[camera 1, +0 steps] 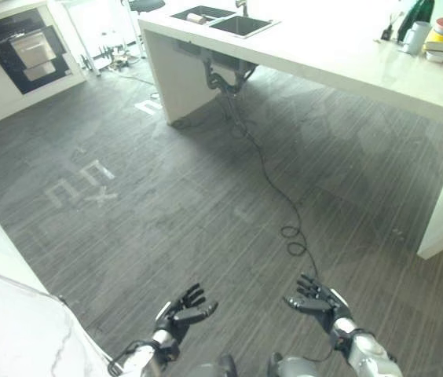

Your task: Place the dishes in the dishwasher.

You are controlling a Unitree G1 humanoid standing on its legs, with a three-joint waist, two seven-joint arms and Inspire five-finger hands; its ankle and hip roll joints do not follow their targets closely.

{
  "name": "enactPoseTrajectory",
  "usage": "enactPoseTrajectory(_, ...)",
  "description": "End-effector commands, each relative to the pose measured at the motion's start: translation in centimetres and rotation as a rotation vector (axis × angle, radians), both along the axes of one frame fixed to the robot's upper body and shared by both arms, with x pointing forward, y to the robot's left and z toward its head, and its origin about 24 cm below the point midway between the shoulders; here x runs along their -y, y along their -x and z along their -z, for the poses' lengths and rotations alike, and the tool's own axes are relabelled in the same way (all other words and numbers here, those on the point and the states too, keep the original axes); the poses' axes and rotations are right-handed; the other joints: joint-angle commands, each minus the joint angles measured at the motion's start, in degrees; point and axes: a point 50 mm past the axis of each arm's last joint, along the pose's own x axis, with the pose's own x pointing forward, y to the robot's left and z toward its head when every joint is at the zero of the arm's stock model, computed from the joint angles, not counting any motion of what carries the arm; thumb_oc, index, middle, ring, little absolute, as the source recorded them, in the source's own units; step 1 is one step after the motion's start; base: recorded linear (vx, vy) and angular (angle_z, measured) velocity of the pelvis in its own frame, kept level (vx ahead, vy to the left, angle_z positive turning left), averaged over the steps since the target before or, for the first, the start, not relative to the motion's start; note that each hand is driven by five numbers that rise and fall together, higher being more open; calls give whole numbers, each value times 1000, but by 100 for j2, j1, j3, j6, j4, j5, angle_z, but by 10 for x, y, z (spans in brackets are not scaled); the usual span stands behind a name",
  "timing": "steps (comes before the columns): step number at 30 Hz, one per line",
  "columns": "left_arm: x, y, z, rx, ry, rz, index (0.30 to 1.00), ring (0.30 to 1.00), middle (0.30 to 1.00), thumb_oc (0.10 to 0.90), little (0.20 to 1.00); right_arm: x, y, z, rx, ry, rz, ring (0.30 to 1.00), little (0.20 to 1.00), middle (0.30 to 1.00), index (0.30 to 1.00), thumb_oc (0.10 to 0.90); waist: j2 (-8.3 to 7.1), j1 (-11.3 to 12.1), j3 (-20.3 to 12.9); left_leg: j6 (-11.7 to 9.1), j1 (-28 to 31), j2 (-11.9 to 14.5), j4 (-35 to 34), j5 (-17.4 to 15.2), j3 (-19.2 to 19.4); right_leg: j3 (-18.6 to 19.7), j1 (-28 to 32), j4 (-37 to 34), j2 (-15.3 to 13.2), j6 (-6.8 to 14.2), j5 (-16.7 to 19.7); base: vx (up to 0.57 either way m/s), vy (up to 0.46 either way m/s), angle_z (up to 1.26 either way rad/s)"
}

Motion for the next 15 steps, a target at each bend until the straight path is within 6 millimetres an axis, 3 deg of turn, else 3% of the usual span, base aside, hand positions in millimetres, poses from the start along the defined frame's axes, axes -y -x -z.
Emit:
enactPoseTrajectory(1,-6,-28,-23,150,-41,6,900,900,900,800,900,-3,-26,-27,168,-10,-38,900,900,900,900,800,-39,85,-173,-311,104,172,288,-745,58,-19,167,-145,-133,554,-306,61,142,4)
enactPoseTrajectory(7,-6,-33,-27,175,-75,9,900,900,900,800,900,1,-32,-29,189,29,4,900,900,900,900,800,35,219,-81,-156,78,100,288,-760,-135,-82,327,-145,-109,575,-224,83,148,30)
enactPoseTrajectory(9,-4,-39,-31,190,-100,45,900,900,900,800,900,2,-36,-32,202,14,50,900,900,900,900,800,173,128,0,-8,60,110,288,-756,-297,-6,471,-52,203,574,235,124,133,48)
enactPoseTrajectory(10,-3,-43,-34,198,-107,53,900,900,900,800,900,3,-37,-34,207,8,64,900,900,900,900,800,236,93,48,54,19,86,288,-727,-362,21,170,592,214,595,432,118,200,48)
enactPoseTrajectory(11,-1,-49,-37,209,-111,59,900,900,900,800,900,5,-37,-34,215,-1,73,900,900,900,900,800,296,59,178,137,69,13,288,-755,-446,94,-320,1676,61,590,614,96,180,65)
enactPoseTrajectory(13,3,-52,-38,215,-102,66,900,900,900,800,900,7,-35,-32,205,-29,72,900,900,900,900,800,321,-10,267,157,142,-82,288,-797,-568,158,-675,2020,16,572,814,191,101,66)
enactPoseTrajectory(15,7,-53,-37,219,-88,87,900,900,900,800,900,10,-30,-30,204,-24,75,900,900,900,900,800,280,-173,334,113,302,-242,288,-874,-780,240,-875,1586,218,591,897,256,-23,35)
